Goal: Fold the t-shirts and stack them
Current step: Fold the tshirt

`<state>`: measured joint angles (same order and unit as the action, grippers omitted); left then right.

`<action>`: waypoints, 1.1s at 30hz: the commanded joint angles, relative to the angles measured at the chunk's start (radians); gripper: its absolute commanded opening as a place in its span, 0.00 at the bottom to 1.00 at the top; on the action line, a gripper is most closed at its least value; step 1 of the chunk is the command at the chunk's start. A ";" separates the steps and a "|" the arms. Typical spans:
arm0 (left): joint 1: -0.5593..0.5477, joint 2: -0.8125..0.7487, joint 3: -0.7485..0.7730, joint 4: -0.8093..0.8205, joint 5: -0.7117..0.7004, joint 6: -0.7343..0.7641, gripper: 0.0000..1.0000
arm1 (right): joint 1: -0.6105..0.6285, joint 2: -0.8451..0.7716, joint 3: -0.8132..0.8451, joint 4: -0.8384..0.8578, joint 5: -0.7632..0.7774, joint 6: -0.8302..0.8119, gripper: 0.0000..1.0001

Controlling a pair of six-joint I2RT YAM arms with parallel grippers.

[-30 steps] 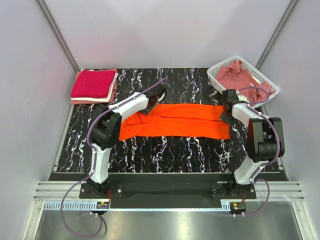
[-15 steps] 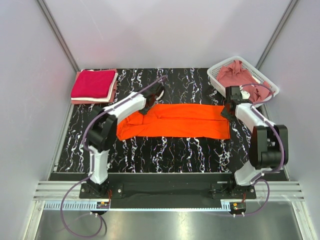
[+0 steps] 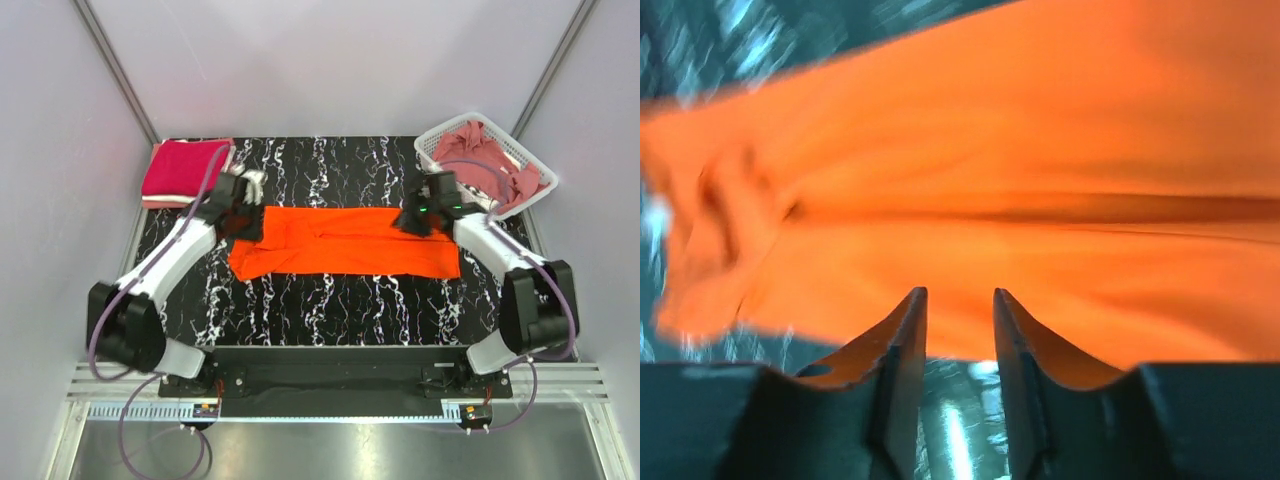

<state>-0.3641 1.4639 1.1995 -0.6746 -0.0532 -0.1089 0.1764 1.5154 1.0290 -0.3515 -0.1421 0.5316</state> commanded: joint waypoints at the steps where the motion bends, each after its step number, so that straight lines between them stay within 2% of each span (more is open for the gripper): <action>1: 0.146 -0.149 -0.202 0.193 0.340 -0.179 0.41 | 0.168 0.095 0.141 0.108 -0.163 -0.073 0.42; 2: 0.204 -0.205 -0.248 0.264 0.386 -0.227 0.42 | 0.196 0.127 0.176 0.111 -0.175 -0.099 0.42; 3: 0.215 -0.223 -0.309 0.274 0.410 -0.230 0.42 | 0.243 0.161 0.243 0.123 -0.200 -0.119 0.44; 5: 0.226 -0.241 -0.333 0.238 0.395 -0.195 0.43 | 0.277 0.274 0.316 0.131 -0.244 -0.207 0.47; 7: 0.232 -0.243 -0.351 0.211 0.383 -0.193 0.43 | 0.324 0.381 0.421 0.121 -0.316 -0.269 0.53; 9: 0.244 -0.260 -0.385 0.207 0.382 -0.215 0.43 | 0.348 0.445 0.491 0.089 -0.315 -0.306 0.52; 12: 0.249 -0.280 -0.406 0.228 0.332 -0.206 0.45 | 0.376 0.561 0.659 0.025 -0.284 -0.214 0.47; 16: 0.258 -0.208 -0.347 0.216 0.325 -0.187 0.47 | 0.426 0.624 0.709 0.023 -0.154 -0.070 0.47; 20: 0.275 -0.126 -0.314 0.217 0.358 -0.187 0.47 | 0.455 0.689 0.753 0.016 -0.123 0.071 0.45; 22: 0.278 -0.128 -0.316 0.218 0.365 -0.180 0.47 | 0.472 0.713 0.770 0.017 -0.108 0.083 0.45; 28: 0.283 -0.223 -0.336 0.245 0.392 -0.150 0.48 | 0.526 0.758 0.781 0.014 -0.051 0.175 0.47; 33: 0.283 -0.324 -0.376 0.254 0.332 -0.146 0.49 | 0.560 0.776 0.789 0.014 0.009 0.214 0.49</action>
<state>-0.0856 1.2030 0.8398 -0.4820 0.2878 -0.2707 0.7204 2.2883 1.7744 -0.3443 -0.2031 0.6853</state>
